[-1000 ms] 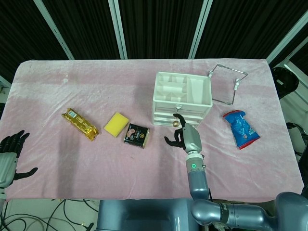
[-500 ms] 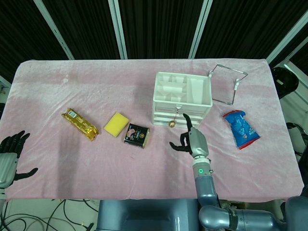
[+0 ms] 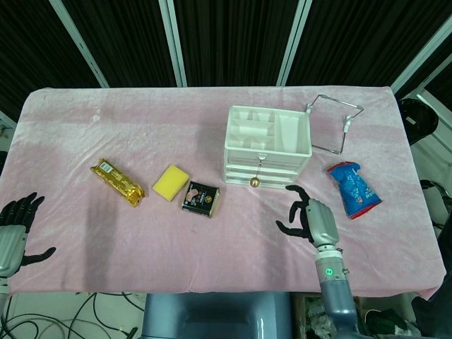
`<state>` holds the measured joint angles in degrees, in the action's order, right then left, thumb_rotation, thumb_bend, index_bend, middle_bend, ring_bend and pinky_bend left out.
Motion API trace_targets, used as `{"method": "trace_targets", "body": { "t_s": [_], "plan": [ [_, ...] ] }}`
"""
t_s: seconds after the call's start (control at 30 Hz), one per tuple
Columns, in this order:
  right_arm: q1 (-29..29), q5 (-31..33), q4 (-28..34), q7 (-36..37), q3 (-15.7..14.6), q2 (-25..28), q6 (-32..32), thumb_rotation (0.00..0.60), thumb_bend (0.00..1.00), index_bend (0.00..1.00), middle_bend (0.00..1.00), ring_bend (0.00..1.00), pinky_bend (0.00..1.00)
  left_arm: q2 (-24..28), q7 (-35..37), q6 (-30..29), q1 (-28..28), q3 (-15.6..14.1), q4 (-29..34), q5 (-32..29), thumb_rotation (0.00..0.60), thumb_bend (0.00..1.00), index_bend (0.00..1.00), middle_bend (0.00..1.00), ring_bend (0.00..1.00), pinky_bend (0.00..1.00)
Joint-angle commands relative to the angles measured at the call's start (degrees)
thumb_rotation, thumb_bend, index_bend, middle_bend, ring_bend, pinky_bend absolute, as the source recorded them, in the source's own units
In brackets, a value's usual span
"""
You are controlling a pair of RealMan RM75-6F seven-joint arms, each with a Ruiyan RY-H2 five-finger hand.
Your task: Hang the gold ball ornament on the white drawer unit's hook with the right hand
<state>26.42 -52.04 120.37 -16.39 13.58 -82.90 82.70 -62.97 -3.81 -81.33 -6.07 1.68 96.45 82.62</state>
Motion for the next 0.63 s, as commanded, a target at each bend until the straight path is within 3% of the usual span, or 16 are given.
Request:
{"method": "trace_targets", "body": {
  "t_s": [0.03,0.1,0.2,0.27,0.43,0.63],
  "plan": [
    [-5.0,-11.5,0.9,3.4,-7.0,7.4,0.8,0.600,0.16,0.22,0.37,0.50,0.47,0.0,-0.2,-0.1,0.1,-0.1,0.0,0.1,0.600,0.00,0.00,0.00,0.00,0.00],
    [-7.0,-16.7,-0.6,4.4,-10.0,10.5,1.5,0.600,0.16,0.12,0.21,0.31,0.28,0.0,-0.4,-0.2,0.1,-0.2,0.0,0.2,0.600,0.00,0.00,0.00,0.00,0.00],
    [-9.3,-21.1,-3.0,4.9,-13.7,14.7,2.0,0.600,0.15,0.01,0.03,0.09,0.15,0.0,-0.6,-0.3,0.2,-0.3,0.0,0.3,0.600,0.00,0.00,0.00,0.00,0.00],
    [-11.1,-24.1,-5.1,4.8,-16.3,17.9,2.7,0.600,0.14,0.00,0.00,0.02,0.13,0.1,-0.8,-0.3,0.3,-0.4,0.0,0.4,0.600,0.00,0.00,0.00,0.00,0.00],
    [-14.9,-29.7,-11.4,4.8,-20.1,23.0,5.5,0.600,0.12,0.00,0.00,0.00,0.10,-0.1,-1.8,-0.1,0.2,-0.5,0.0,0.3,0.600,0.00,0.00,0.00,0.00,0.00],
    [-18.4,-33.1,-18.5,7.7,-20.3,23.2,9.3,0.600,0.12,0.00,0.00,0.00,0.10,-0.2,-2.8,0.2,0.2,-0.8,-0.3,0.5,0.600,0.00,0.00,0.00,0.00,0.00]
  ]
}}
